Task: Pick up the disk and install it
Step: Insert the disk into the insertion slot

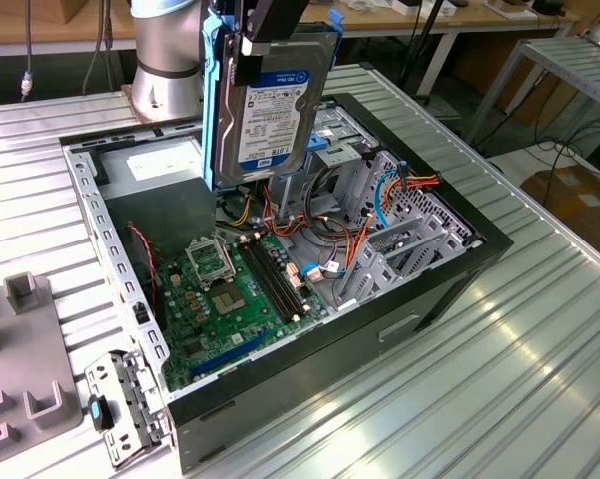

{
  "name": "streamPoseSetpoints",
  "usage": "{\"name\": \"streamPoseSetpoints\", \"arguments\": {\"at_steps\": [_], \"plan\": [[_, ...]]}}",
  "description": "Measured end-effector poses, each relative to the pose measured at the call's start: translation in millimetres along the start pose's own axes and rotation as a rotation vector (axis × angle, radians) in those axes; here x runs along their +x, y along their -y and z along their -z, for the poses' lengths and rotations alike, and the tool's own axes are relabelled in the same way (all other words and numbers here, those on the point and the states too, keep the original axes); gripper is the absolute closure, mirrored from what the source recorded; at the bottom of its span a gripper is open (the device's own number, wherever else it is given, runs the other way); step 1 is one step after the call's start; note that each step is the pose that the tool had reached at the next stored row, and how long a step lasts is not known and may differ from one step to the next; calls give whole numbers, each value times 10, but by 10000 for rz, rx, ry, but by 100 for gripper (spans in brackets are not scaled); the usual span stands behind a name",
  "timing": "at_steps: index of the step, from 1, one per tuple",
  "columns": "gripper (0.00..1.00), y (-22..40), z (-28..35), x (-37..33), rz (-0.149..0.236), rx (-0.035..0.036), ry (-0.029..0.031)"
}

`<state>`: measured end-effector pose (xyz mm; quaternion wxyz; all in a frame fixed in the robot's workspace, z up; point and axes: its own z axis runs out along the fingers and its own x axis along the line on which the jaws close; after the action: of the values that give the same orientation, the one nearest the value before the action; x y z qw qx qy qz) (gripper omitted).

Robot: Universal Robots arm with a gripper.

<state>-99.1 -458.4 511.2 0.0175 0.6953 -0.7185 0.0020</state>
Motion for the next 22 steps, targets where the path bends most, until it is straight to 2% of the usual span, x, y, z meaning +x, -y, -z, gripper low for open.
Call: {"name": "streamPoseSetpoints", "arguments": {"at_steps": [15,19,22], "plan": [[63,2,-4,42,0,2,-5],[63,3,-6,54,0,3,-27],[63,14,-13,96,0,3,-32]]}}
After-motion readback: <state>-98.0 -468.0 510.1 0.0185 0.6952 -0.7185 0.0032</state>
